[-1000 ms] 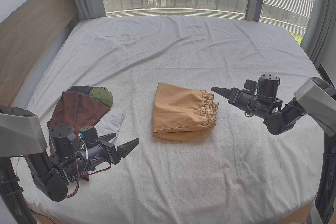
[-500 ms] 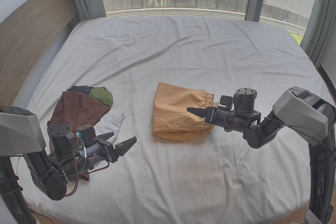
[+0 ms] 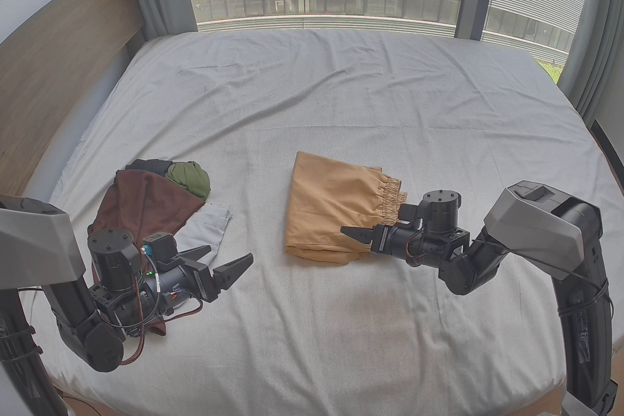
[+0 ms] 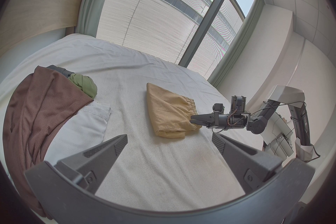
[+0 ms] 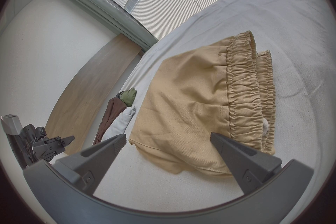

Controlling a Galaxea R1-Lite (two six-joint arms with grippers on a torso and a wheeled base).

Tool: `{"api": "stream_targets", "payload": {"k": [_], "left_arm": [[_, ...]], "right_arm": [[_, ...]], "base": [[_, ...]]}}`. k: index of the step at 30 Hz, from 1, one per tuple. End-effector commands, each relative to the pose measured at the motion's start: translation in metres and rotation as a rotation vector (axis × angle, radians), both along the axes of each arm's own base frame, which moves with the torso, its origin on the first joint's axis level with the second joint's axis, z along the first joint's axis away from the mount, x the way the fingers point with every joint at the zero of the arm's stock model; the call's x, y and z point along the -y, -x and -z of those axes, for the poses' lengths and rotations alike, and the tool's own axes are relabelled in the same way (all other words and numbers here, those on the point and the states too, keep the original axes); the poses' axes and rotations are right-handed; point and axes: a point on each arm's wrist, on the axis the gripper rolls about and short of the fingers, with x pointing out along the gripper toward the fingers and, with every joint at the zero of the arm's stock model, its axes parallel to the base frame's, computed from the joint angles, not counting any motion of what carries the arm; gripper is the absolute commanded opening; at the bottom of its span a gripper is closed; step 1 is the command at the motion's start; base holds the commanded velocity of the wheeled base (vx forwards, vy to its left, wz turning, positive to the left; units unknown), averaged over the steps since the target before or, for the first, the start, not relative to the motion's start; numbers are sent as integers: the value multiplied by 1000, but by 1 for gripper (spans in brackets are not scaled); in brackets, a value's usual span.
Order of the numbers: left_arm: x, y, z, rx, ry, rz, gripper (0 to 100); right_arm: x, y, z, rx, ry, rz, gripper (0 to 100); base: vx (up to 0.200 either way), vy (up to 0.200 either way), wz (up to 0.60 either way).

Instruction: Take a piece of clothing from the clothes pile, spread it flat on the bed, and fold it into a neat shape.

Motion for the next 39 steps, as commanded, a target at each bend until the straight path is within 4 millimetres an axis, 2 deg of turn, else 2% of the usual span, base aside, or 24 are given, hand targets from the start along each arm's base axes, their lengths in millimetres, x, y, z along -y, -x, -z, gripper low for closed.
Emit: {"api": "stream_targets", "payload": {"k": [1,2,7,8,9,11,13,16,17,18,22,23,24,27,28,29,30,31,32,33,34,36,37,39], "left_arm": [[0,0,-1,2,1,-1,100],[0,0,-1,1,2,0,100],[2,0,-12,36,33,14,100],[3,1,-14,42,38,17,100],[4,5,-25,61,76,33,100],[7,13,-44,101,134,59,100],[6,28,-73,167,213,78,100],[6,46,-97,238,265,103,100],[6,46,-97,238,265,103,100],[2,57,-106,282,263,108,100],[-8,78,-110,344,209,98,100],[-8,78,-110,344,209,98,100],[-14,87,-112,380,180,81,100],[-26,95,-117,442,141,21,100],[-27,96,-117,447,140,20,100],[-33,103,-122,487,124,-8,100],[-34,104,-122,490,122,-11,100],[-38,110,-125,511,122,-35,100],[-39,110,-125,511,122,-38,100],[-43,120,-125,524,125,-70,100],[-43,120,-125,524,125,-70,100],[-47,129,-117,493,114,-106,100],[-47,129,-117,493,114,-106,100],[-49,134,-112,464,102,-150,100]], "right_arm": [[0,3,1,15,-5,7,100],[1,4,0,20,-7,7,100],[11,29,-65,119,-56,7,100],[12,31,-70,129,-60,7,100],[17,43,-93,173,-78,9,100],[27,61,-121,227,-97,14,100],[39,85,-149,284,-112,20,100],[55,115,-177,346,-118,30,100],[55,115,-177,346,-118,30,100],[69,140,-192,403,-97,40,100],[98,177,-212,514,-44,92,100],[98,177,-212,514,-44,92,100],[114,195,-220,556,-35,135,100],[133,219,-225,594,-29,195,100],[133,221,-225,597,-29,195,100],[142,239,-226,619,-26,223,100],[142,240,-226,619,-25,224,100],[145,253,-227,640,-25,234,100],[146,254,-226,642,-25,235,100],[150,275,-227,693,-7,240,100],[150,275,-227,693,-7,240,100],[154,291,-221,701,28,256,100],[154,291,-221,701,28,256,100],[161,316,-209,704,58,282,100]], "base": [[0,0,0],[0,0,0],[0,0,0],[0,0,0],[0,0,0],[0,0,0],[0,0,0],[0,0,0],[0,0,0],[0,0,0],[0,0,0],[0,0,0],[0,0,0],[0,0,0],[0,0,0],[0,0,0],[0,0,0],[0,0,0],[0,0,0],[0,0,0],[0,0,0],[0,0,0],[0,0,0],[0,0,0]]}}
